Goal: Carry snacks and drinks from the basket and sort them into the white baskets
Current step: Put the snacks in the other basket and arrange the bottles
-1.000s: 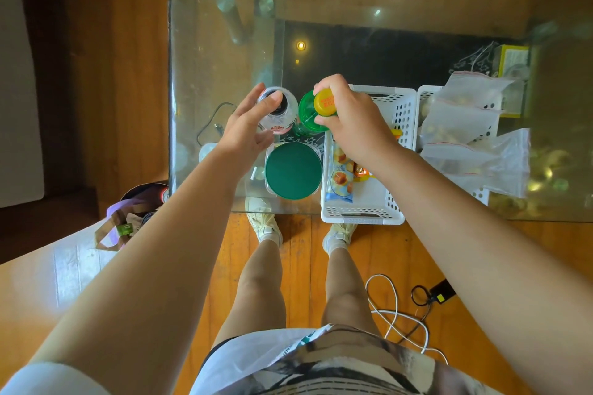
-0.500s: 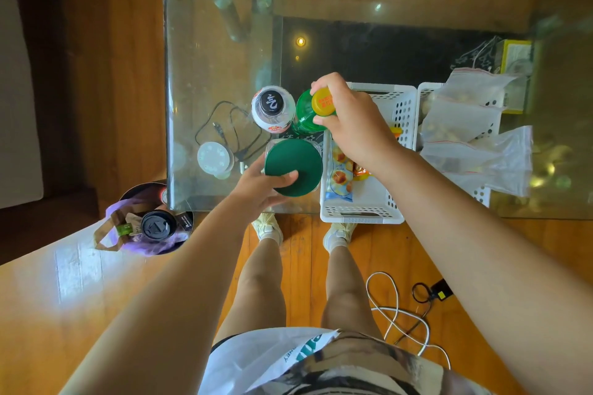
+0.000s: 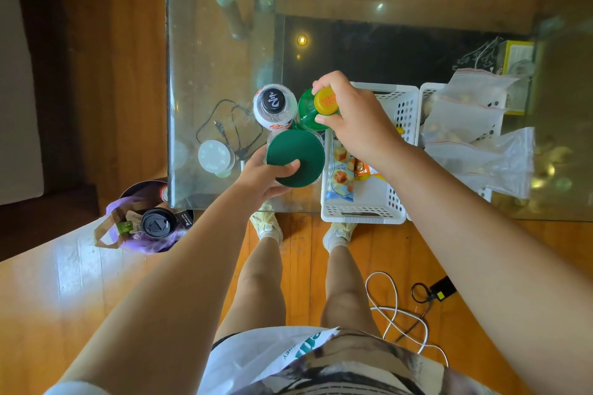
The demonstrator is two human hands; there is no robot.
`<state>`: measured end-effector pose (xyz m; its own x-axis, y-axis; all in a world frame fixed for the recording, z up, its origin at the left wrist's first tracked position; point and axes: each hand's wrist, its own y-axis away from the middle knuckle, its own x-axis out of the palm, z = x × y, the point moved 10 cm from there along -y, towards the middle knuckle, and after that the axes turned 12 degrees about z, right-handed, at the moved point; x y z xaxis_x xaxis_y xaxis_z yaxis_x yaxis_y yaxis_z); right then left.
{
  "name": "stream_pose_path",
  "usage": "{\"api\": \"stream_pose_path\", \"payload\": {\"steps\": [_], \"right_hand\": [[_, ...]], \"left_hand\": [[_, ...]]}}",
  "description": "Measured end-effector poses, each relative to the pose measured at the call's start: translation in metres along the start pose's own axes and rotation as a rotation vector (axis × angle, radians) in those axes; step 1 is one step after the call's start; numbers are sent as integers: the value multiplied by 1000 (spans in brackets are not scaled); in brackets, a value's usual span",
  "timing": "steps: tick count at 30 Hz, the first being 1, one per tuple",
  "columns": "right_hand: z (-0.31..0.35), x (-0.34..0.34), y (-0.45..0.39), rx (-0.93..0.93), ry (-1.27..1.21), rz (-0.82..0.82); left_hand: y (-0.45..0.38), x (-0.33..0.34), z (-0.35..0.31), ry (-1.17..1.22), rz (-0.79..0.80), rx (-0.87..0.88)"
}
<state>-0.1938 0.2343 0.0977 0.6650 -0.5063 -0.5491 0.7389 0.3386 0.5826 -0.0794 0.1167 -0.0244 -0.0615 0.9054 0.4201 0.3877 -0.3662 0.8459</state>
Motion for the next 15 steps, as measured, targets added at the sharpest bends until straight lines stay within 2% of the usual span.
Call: {"api": "stream_pose_path", "payload": {"steps": [15], "right_hand": [[-1, 2, 4, -9, -55, -56]], "left_hand": [[-1, -3, 1, -31, 4, -20]]}}
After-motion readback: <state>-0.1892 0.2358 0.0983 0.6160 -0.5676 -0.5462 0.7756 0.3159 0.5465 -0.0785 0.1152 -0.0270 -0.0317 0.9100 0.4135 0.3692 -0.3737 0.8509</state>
